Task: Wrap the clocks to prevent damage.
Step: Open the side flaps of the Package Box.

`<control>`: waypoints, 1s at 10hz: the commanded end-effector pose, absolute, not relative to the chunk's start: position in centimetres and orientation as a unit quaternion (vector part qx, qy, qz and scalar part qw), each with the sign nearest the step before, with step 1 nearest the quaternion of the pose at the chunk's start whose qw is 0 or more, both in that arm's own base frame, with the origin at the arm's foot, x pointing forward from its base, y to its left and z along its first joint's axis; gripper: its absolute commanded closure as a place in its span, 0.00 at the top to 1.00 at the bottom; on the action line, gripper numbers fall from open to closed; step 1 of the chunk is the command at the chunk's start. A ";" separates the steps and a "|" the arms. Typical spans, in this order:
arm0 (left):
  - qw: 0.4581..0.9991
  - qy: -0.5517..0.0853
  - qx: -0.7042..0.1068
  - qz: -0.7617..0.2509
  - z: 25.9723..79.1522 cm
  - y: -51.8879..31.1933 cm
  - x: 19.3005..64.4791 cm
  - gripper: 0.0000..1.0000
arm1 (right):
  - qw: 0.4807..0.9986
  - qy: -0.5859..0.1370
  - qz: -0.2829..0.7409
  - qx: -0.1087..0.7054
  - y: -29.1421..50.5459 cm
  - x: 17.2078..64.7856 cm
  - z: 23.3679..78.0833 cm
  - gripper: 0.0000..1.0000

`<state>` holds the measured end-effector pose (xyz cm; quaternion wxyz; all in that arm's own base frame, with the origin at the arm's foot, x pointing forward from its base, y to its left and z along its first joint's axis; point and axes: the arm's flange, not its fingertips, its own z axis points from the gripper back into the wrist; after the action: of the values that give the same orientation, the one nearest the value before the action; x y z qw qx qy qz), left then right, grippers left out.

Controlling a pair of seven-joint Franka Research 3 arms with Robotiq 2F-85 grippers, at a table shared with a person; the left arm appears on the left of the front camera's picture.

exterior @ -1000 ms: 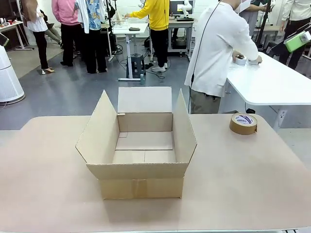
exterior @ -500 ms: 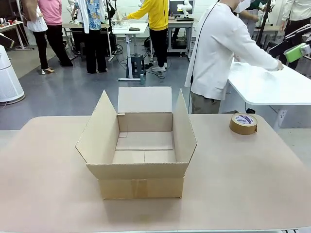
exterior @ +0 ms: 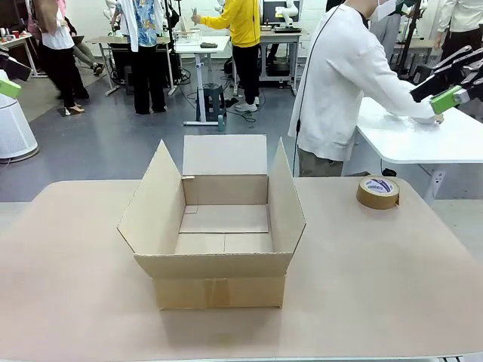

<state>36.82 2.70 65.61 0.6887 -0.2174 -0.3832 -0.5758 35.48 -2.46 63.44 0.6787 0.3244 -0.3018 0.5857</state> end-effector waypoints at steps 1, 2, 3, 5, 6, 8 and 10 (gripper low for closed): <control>0.696 -0.383 -0.209 -0.570 65.4 3.2 36.4 0.35 | 0.687 -0.293 0.588 0.310 -2.5 35.6 62.8 0.37; 0.698 -0.379 -0.211 -0.569 65.3 3.2 36.5 0.00 | 0.689 -0.292 0.586 0.311 -2.5 35.6 62.8 0.00; 0.698 -0.377 -0.211 -0.571 65.4 3.1 36.7 0.00 | 0.696 -0.288 0.582 0.307 -2.4 35.6 62.8 0.00; 0.699 -0.374 -0.209 -0.572 65.3 3.0 36.6 0.00 | 0.701 -0.283 0.579 0.304 -2.3 35.7 62.8 0.00; 0.699 -0.373 -0.209 -0.573 65.2 3.0 36.5 0.00 | 0.703 -0.281 0.579 0.303 -2.2 35.7 62.8 0.00; 0.700 -0.370 -0.207 -0.575 65.4 2.9 36.7 0.00 | 0.707 -0.280 0.576 0.302 -2.1 35.8 62.7 0.00; 0.700 -0.369 -0.207 -0.575 65.4 2.8 36.5 0.00 | 0.708 -0.278 0.575 0.301 -2.1 35.8 62.6 0.00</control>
<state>36.82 2.84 65.49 0.6924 -0.2133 -0.3794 -0.5755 35.76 -2.25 63.05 0.6943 0.3112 -0.2864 0.5823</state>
